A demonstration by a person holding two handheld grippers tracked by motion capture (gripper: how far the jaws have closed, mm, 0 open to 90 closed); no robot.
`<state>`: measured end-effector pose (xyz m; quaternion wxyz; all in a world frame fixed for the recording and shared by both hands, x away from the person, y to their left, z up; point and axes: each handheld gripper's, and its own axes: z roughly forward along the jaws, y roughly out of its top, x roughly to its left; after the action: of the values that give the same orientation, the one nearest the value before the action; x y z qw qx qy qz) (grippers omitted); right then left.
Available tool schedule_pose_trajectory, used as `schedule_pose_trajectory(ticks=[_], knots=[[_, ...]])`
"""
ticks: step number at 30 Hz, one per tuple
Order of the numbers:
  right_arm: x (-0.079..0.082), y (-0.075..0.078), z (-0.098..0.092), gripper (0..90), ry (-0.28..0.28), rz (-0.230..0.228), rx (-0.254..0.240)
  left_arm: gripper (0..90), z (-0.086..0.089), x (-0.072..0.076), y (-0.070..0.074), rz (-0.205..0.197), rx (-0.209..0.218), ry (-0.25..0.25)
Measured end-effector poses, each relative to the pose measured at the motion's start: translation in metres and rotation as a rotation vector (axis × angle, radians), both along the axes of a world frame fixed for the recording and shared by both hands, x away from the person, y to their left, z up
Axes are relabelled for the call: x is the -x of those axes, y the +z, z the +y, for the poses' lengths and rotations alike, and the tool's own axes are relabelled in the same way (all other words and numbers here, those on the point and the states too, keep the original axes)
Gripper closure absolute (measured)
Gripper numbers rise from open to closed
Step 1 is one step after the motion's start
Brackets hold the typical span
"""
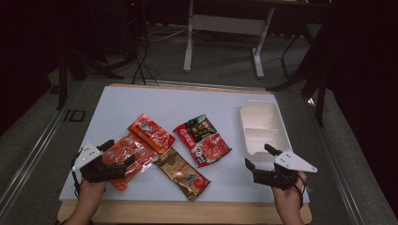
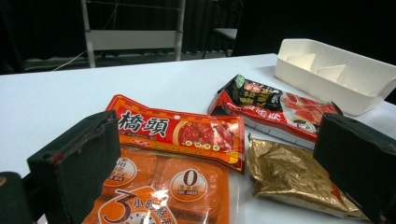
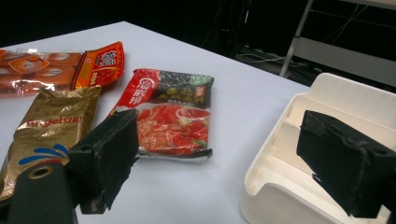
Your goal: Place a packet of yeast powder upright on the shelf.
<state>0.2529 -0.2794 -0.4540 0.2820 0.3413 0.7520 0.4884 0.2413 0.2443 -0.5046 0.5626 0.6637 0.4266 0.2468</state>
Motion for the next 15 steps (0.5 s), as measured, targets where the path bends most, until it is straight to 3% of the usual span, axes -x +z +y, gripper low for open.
schedule_pose_trajectory(ticks=[4, 6, 15], knots=[[-0.0002, 0.0001, 0.0002, 12.9, 0.002, 0.000, 0.002, 1.0, 0.0002, 0.0000, 0.0002, 0.001, 0.003, 0.003], [-0.0003, 0.0007, 0.0015, 12.6, 0.000, 0.029, 0.007, 1.0, 0.0002, 0.0002, 0.0004, -0.002, 0.004, 0.007], [0.0003, 0.0010, 0.0050, 11.7, 0.011, 0.066, -0.001, 1.0, -0.0013, 0.0001, 0.0022, -0.008, 0.003, 0.016]])
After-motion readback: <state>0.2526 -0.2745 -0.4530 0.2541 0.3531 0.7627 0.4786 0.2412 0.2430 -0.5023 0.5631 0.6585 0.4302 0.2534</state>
